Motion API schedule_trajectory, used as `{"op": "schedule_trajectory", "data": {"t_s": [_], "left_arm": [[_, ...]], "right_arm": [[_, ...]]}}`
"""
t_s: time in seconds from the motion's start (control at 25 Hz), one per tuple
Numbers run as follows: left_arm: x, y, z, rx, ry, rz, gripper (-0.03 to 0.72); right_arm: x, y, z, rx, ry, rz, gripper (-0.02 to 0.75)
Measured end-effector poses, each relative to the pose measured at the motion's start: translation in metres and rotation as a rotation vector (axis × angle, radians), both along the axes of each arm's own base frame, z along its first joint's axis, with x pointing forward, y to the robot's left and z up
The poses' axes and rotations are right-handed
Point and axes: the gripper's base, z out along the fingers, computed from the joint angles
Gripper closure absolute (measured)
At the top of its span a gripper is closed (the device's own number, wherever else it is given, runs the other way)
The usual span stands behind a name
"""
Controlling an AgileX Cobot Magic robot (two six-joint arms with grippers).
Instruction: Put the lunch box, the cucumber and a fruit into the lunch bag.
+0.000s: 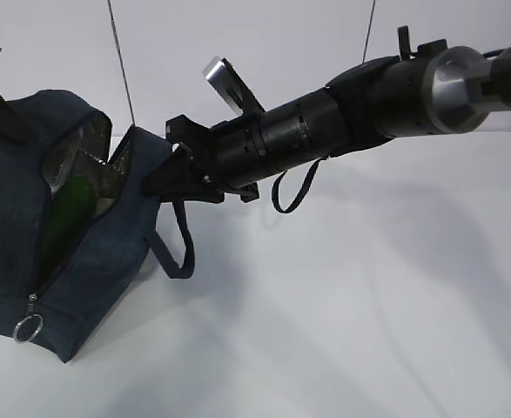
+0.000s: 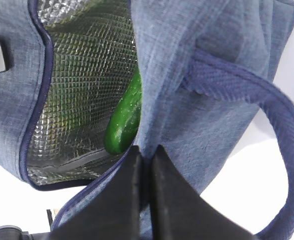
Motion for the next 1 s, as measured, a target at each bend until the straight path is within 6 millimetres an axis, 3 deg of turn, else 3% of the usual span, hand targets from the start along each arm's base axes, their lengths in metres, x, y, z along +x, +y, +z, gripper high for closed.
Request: {"op": "schedule_trajectory", "data": {"t_s": [0.16, 0.52, 1.0], "left_arm": [[0.000, 0.000, 0.000, 0.001, -0.001, -0.002, 0.688], [0.000, -0.003, 0.000, 0.005, -0.019, -0.033, 0.688], [-0.006, -0.056, 0.002, 0.015, -0.087, -0.167, 0.688]], "right_arm": [[0.000, 0.000, 0.000, -0.001, -0.004, -0.001, 0.738], [-0.001, -0.001, 0.001, -0.028, -0.031, 0.013, 0.740], [-0.017, -0.017, 0.045, -0.191, -0.220, 0.096, 0.741]]}}
